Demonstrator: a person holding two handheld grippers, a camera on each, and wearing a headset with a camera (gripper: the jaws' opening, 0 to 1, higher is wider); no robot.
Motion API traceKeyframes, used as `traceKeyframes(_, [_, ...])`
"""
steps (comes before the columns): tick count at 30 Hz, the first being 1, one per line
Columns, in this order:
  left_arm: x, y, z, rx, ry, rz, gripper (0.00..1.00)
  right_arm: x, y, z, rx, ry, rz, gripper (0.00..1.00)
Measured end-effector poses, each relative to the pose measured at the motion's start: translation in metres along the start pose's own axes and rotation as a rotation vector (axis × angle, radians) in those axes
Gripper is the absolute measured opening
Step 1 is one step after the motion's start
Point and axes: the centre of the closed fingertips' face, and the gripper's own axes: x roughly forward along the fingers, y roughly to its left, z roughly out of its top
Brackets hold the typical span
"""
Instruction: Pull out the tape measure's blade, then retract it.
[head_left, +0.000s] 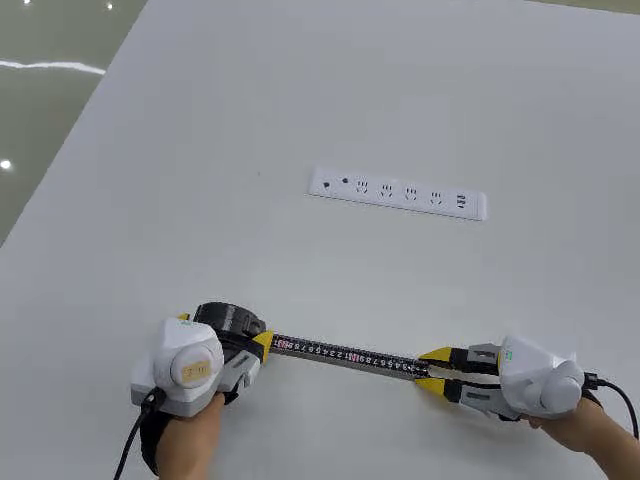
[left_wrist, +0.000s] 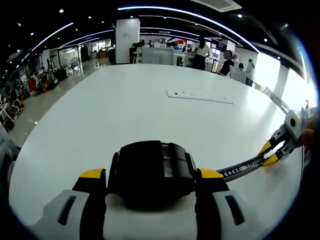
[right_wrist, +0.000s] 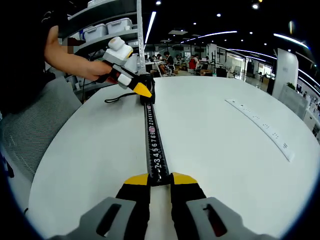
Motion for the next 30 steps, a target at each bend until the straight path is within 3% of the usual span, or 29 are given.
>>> traceKeyframes(13, [0.0024,-0.003,0.0024,-0.086,0.004,-0.006,0.69,-0.0004,-0.0005,0.0001,0.008,-0.006,-0.005,0.14])
traceKeyframes(16, [0.0018,-0.0013,0.0045,-0.134,-0.003,-0.011,0.68,-0.0002,-0.0005,-0.0008,0.005,-0.005,-0.006,0.14])
traceKeyframes(30, [0.0013,-0.0023,0.0024,-0.094,0.021,-0.004,0.66,-0.0004,-0.0012,-0.0017,0.006,-0.001,-0.007,0.14])
